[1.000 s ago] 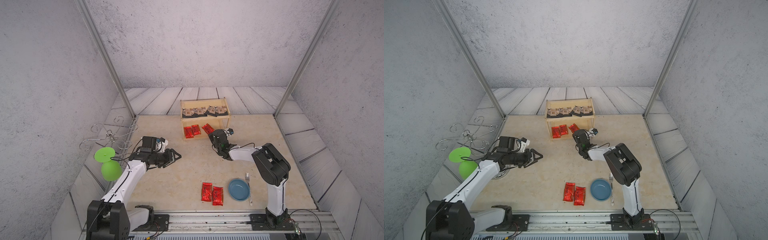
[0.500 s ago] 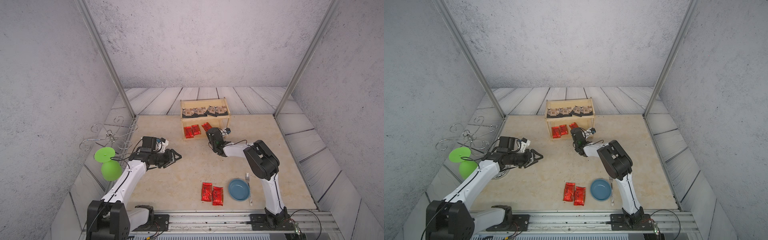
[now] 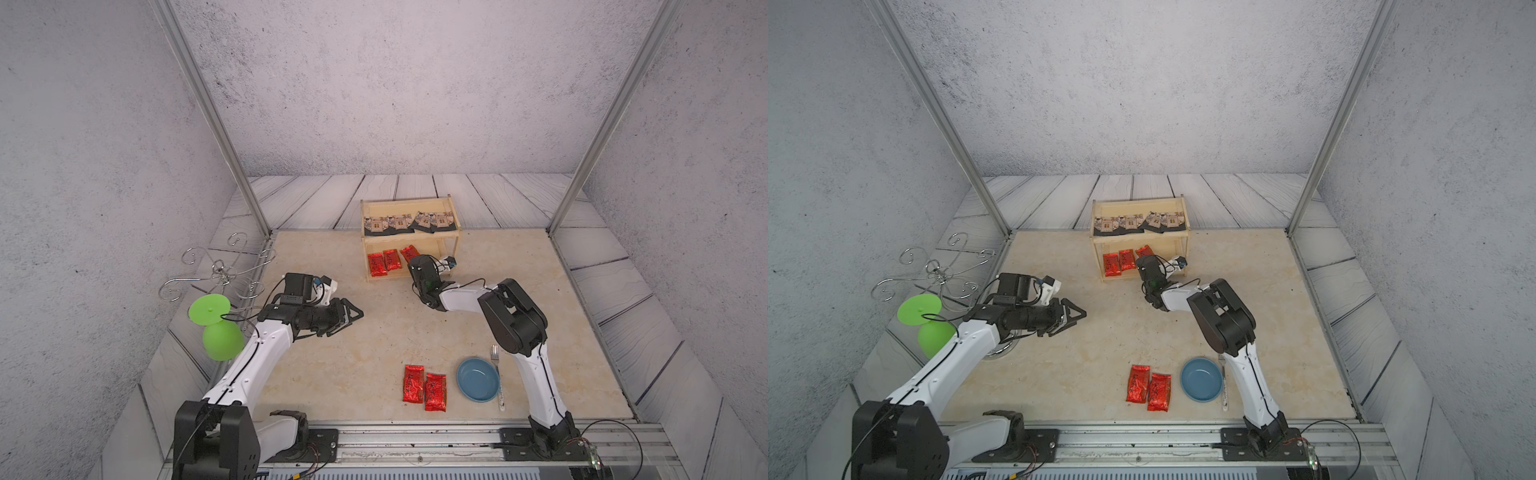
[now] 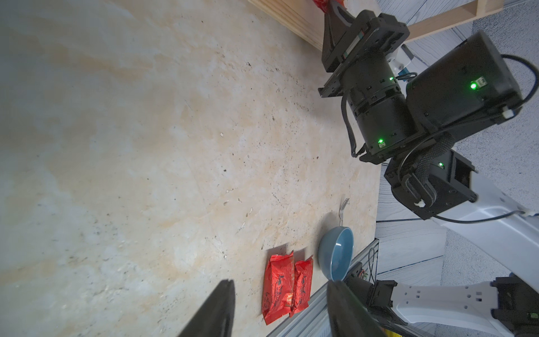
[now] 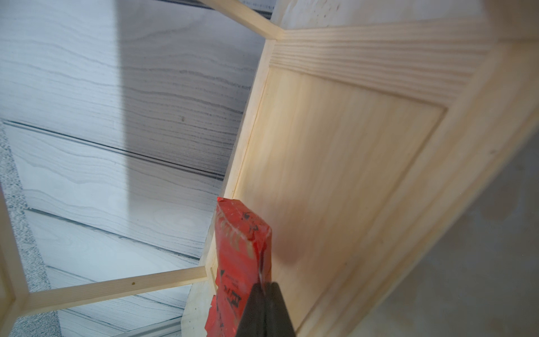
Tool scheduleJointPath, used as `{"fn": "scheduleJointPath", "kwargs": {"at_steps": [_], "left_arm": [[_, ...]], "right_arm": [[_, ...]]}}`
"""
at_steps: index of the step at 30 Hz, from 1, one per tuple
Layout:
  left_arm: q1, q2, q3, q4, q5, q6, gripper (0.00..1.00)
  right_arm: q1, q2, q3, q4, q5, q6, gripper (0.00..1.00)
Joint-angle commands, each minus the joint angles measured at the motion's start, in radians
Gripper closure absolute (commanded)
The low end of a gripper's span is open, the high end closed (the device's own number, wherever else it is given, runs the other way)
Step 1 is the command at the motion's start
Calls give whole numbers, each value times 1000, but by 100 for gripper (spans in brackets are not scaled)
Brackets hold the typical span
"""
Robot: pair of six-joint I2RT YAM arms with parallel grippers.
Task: Place the tea bags on the shelf by color
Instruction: Place the tea bag on the shelf.
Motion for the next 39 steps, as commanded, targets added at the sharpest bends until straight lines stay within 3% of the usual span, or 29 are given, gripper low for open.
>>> {"fn": "scheduleJointPath", "kwargs": {"at_steps": [1, 18, 39], "left_arm": [[8, 1, 14, -10, 20, 15, 44], [9, -2, 13, -11, 21, 15, 44], [9, -3, 8, -7, 22, 11, 44]], "right_arm": [[5, 29, 31, -33, 30, 32, 93], [13, 76, 91, -44, 11, 64, 84], [30, 97, 104, -46, -30, 83, 86]]}}
